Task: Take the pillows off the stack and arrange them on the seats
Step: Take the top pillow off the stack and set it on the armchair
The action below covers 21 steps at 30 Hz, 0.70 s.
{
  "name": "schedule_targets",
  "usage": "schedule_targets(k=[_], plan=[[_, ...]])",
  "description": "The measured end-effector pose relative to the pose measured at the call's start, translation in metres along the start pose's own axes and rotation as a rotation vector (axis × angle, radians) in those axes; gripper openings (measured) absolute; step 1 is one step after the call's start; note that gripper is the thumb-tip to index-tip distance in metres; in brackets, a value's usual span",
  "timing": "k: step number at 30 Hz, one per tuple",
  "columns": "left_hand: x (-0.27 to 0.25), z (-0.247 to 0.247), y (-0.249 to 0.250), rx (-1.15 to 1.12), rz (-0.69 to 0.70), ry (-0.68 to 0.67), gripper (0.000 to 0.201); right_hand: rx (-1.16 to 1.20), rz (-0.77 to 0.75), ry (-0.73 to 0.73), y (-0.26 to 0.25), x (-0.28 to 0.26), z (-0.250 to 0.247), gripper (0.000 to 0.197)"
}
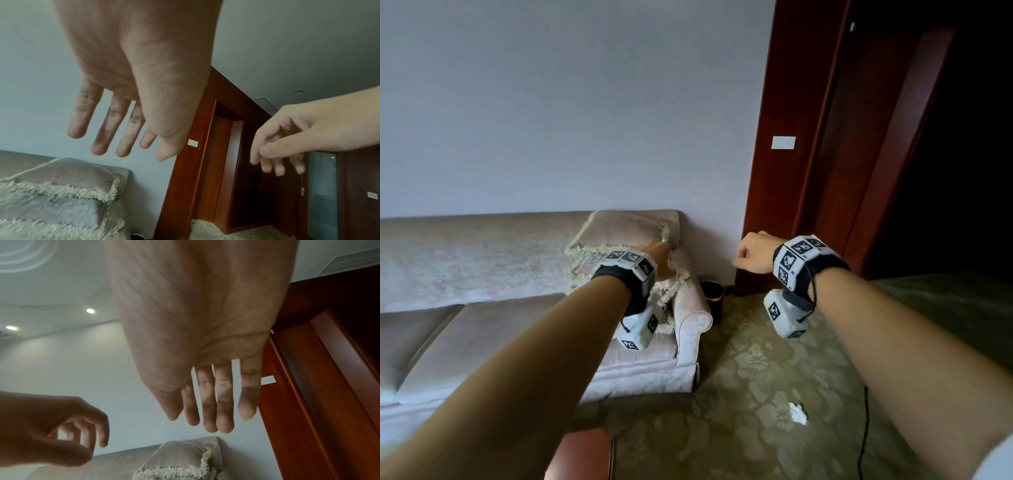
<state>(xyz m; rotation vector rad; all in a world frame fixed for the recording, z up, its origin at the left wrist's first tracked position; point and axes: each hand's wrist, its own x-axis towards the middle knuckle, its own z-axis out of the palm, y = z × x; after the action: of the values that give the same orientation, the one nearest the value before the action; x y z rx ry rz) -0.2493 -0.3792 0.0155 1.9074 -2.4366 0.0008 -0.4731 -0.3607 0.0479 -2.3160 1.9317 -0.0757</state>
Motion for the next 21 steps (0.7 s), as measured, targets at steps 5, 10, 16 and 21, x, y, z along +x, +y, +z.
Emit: schedule_targets(k=[5, 10, 16, 21], plan=[[0.059, 0.021, -0.040, 0.041, -0.010, -0.067, 0.026, -0.015, -0.042, -0.074, -0.005, 0.090, 0.024, 0.018], [0.118, 0.050, -0.090, 0.068, -0.092, -0.132, 0.030, -0.014, -0.076, -0.133, -0.011, 0.173, 0.041, 0.021], [0.191, 0.071, -0.146, 0.060, -0.224, -0.154, 0.035, -0.035, -0.191, -0.129, -0.030, 0.292, 0.057, 0.023], [0.255, 0.075, -0.187, 0.078, -0.307, -0.122, 0.041, -0.076, -0.358, -0.083, -0.041, 0.395, 0.049, 0.019]])
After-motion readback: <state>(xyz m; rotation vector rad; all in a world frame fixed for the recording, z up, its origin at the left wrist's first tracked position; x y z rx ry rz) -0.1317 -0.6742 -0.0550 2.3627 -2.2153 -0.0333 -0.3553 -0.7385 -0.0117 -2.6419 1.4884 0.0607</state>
